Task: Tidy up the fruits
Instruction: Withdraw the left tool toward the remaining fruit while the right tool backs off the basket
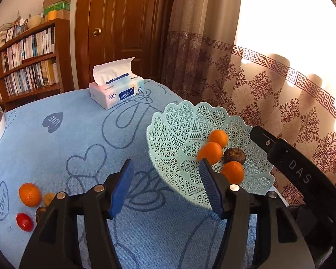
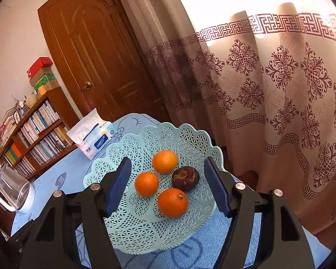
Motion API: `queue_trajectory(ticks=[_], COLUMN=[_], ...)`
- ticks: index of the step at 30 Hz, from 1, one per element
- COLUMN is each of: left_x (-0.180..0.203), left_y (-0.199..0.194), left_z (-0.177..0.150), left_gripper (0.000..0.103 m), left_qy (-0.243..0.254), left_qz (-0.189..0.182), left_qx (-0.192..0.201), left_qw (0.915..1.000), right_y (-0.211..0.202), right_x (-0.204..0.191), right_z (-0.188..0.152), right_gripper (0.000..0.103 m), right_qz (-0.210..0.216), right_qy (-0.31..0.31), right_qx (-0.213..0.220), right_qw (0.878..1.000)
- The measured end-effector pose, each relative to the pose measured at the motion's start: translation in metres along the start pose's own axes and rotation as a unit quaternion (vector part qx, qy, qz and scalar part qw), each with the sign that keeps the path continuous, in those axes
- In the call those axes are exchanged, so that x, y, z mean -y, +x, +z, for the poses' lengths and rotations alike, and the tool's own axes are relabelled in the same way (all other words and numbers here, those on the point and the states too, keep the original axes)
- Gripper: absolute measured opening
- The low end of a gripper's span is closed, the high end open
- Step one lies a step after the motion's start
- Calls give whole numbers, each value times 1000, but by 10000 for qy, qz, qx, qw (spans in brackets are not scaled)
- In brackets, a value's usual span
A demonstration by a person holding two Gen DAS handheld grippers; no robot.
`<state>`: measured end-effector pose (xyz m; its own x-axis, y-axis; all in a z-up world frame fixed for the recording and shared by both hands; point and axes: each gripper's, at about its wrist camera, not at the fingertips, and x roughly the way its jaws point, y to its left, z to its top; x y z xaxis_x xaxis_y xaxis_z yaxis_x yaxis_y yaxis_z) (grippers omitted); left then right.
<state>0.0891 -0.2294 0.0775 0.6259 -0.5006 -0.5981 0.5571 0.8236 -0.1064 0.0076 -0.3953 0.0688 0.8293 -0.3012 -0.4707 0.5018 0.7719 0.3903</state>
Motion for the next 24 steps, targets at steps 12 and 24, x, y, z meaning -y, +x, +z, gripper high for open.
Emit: queue_trajectory(ticks=[12, 24], left_x=[-26, -52], left_y=[-31, -56], left_z=[-9, -17], left_gripper=[74, 84], left_qy=[-117, -353], left_qz=[703, 1131], left_qx=[326, 484], left_qw=[9969, 9918], right_y=[-1, -2], right_x=[-7, -21], right_z=[-3, -8], right_gripper=[76, 83], right_qz=[-13, 46], right_qy=[-201, -587], right_qx=[41, 114], right_qw=[9998, 9982])
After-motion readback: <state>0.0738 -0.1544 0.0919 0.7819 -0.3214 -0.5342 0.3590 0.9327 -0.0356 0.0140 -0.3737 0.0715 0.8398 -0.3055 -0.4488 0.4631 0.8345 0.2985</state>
